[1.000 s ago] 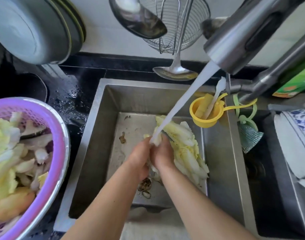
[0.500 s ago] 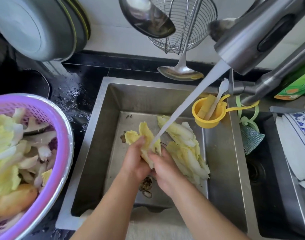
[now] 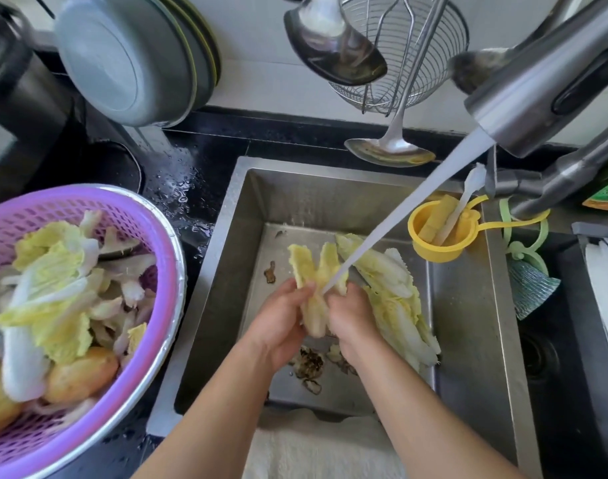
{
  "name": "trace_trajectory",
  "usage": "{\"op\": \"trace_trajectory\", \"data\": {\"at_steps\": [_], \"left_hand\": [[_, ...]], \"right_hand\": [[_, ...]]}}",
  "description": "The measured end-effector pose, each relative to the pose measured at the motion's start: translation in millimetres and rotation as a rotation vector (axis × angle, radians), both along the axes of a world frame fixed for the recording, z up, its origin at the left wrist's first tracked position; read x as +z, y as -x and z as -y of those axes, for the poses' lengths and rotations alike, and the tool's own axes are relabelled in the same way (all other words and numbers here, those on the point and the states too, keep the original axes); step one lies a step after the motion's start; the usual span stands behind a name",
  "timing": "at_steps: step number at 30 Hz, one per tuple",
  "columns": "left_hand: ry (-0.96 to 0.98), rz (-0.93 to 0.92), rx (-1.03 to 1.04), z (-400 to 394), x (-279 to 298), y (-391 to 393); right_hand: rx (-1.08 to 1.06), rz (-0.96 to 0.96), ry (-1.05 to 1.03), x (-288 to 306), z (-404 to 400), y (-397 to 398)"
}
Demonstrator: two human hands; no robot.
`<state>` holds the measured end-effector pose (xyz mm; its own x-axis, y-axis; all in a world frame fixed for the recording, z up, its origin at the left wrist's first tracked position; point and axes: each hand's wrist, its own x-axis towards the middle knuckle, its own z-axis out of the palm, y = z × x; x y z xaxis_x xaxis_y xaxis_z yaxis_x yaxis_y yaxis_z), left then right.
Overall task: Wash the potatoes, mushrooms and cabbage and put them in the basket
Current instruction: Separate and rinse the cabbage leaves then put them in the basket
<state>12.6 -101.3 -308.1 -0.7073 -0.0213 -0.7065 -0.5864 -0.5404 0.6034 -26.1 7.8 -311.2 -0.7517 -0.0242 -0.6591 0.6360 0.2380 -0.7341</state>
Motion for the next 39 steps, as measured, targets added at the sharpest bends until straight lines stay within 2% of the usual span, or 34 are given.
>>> {"op": "trace_trajectory", "data": {"at_steps": [3,7,9,13,16,20,24,29,32,36,39], "left_hand": [[0.053,0.005,0.029,0.9,-8.4,-6.1],[0.112,0.079,0.115,1.4,-10.6,-2.7],[0.094,0.046,0.066,-1.7,-11.0,-1.9],[0.13,-0.024,0.026,-2.3,-7.4,-3.5],[0.076,-0.03,0.05,2.3,-4.8,-3.8],[-0.033,0.091,0.297,6.2,-6.1,-8.1],[-0.127,0.158,0.34,6.5,-10.7,-8.1],[-0.072,0.094,0.274,4.8,-14.5,-2.1],[-0.041,0.07,0.214,2.8,-12.7,3.0],[0.007,0.153,0.176,-6.1,-3.7,8.6],[-0.011,0.175,0.182,-10.0,14.0,1.1]], "right_hand": [[0.08,-0.103,-0.12,-2.3,5.3,-12.5],[0.058,-0.035,0.079,7.5,-2.7,-14.2],[0.034,0.0,0.066,6.7,-6.9,-9.2],[0.04,0.1,0.216,6.6,-8.5,-5.9],[0.168,0.008,0.15,8.6,-12.0,-7.0],[0.241,-0.01,0.018,7.3,-24.2,-3.6],[-0.003,0.174,0.388,13.0,-33.7,-1.1],[-0.187,0.209,0.509,18.2,-41.7,6.6],[-0.28,0.209,0.662,19.9,-45.7,4.5],[-0.443,0.28,0.852,26.8,-40.7,0.8],[-0.472,0.336,0.905,43.6,-21.2,3.7]]}}
